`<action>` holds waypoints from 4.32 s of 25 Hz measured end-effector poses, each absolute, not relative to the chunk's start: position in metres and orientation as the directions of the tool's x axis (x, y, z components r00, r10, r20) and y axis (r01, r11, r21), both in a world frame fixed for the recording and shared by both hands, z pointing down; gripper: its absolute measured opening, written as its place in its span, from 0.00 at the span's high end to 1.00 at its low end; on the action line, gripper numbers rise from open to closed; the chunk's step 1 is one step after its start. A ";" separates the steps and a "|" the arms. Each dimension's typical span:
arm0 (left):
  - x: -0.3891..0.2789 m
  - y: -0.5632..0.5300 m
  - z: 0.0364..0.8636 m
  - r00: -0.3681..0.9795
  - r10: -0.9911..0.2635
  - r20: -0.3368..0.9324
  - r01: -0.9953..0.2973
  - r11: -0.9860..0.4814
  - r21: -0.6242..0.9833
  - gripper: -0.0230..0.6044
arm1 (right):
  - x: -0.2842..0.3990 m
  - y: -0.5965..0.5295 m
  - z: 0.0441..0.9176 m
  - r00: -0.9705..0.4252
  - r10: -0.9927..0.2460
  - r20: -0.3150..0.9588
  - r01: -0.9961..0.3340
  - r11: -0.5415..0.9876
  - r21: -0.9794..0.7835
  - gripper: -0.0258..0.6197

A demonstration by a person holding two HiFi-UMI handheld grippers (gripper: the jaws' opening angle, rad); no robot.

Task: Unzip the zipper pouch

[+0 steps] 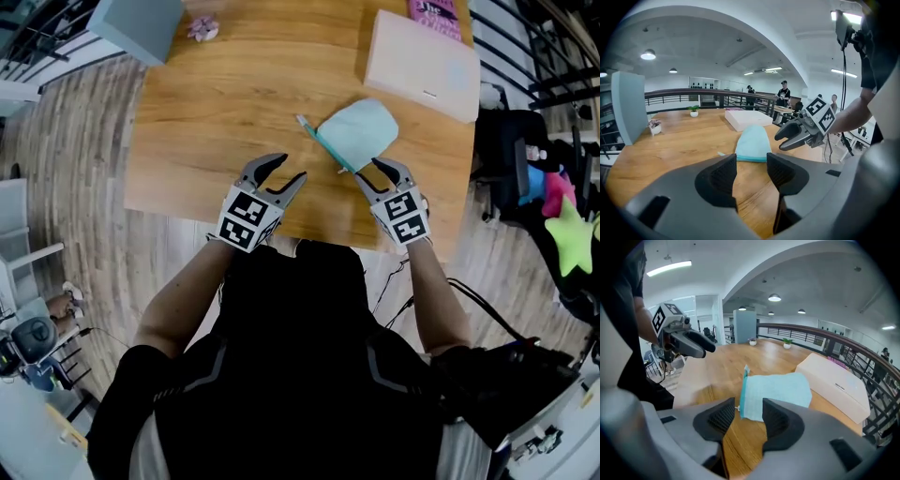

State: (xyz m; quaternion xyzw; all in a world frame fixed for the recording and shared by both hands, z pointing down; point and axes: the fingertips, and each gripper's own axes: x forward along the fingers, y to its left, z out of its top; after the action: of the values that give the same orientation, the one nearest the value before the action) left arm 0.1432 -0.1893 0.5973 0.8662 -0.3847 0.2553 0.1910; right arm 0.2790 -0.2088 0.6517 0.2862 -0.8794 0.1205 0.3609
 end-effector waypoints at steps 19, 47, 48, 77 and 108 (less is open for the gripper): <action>0.145 -0.162 0.625 0.556 -0.538 0.633 -0.784 -0.592 0.186 0.62 | 0.264 -0.204 0.714 -0.557 -0.345 0.755 -0.462 0.885 0.063 0.85; 0.131 -0.181 0.504 0.737 -0.489 0.467 -0.566 -0.824 0.031 0.64 | 0.215 -0.203 0.528 -0.634 -0.530 0.563 -0.732 0.647 -0.215 0.87; 0.132 -0.181 0.498 0.744 -0.484 0.461 -0.550 -0.835 0.010 0.64 | 0.212 -0.201 0.520 -0.635 -0.536 0.556 -0.736 0.638 -0.225 0.88; 0.160 -0.186 0.391 0.853 -0.435 0.288 -0.289 -0.853 -0.434 0.70 | 0.177 -0.190 0.399 -0.690 -0.591 0.418 -0.723 0.536 -0.436 0.88; 0.132 -0.203 0.382 0.879 -0.415 0.234 -0.428 -0.904 0.004 0.91 | 0.166 -0.187 0.404 -0.717 -0.512 0.473 -0.675 0.680 -0.288 0.88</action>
State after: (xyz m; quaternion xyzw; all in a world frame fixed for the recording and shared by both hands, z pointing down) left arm 0.1324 -0.2030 0.3821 0.9689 -0.2175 0.1145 0.0276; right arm 0.1659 -0.1871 0.4037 0.3302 -0.8986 0.2262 0.1799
